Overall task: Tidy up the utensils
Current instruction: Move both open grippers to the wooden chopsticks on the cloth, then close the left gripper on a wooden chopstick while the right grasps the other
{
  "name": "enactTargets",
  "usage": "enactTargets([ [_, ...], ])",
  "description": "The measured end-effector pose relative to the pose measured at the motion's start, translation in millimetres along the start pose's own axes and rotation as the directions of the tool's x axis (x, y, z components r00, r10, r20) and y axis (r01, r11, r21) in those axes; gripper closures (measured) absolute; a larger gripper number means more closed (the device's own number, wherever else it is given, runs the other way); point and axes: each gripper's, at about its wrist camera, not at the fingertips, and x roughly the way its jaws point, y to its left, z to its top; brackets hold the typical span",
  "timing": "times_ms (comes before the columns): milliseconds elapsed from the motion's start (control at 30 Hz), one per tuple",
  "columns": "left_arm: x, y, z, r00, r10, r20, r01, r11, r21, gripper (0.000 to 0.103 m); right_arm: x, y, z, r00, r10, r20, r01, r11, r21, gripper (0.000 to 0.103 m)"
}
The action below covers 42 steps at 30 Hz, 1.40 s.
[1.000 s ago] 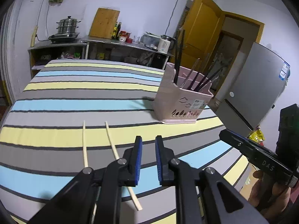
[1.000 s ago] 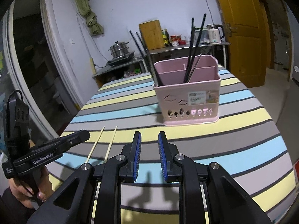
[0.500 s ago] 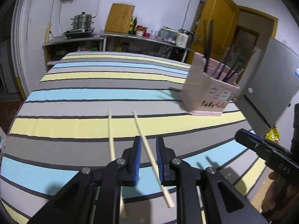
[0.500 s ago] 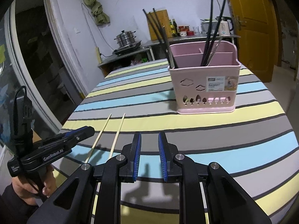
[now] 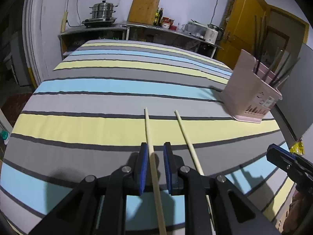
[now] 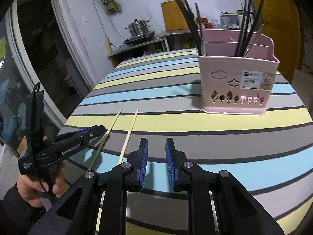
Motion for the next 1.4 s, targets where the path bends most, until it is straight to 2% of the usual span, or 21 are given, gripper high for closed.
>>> enactTargets([
  [500, 27, 16, 10, 0.998, -0.05, -0.029, 0.048, 0.997, -0.061, 0.087, 31, 9, 7, 0.999, 0.012, -0.047, -0.013, 1.0, -0.027, 0.084],
  [567, 26, 20, 9, 0.999, -0.039, -0.029, 0.037, 0.997, -0.074, 0.094, 35, 11, 10, 0.999, 0.014, -0.053, -0.015, 0.999, -0.033, 0.084],
  [833, 13, 35, 1, 0.999, -0.015, -0.037, 0.011, 0.994, -0.11, 0.095, 64, 19, 23, 0.995, 0.039, -0.09, -0.044, 0.998, -0.053, 0.084],
  [1033, 13, 41, 11, 0.999, -0.019, -0.045, 0.012, 0.991, -0.135, 0.095, 96, 31, 38, 0.989, 0.063, -0.131, -0.073, 0.995, -0.07, 0.084],
  [1400, 39, 37, 31, 0.997, 0.011, -0.077, -0.017, 0.996, -0.085, 0.095, 135, 35, 55, 0.981, 0.025, -0.19, -0.044, 0.994, -0.096, 0.084],
])
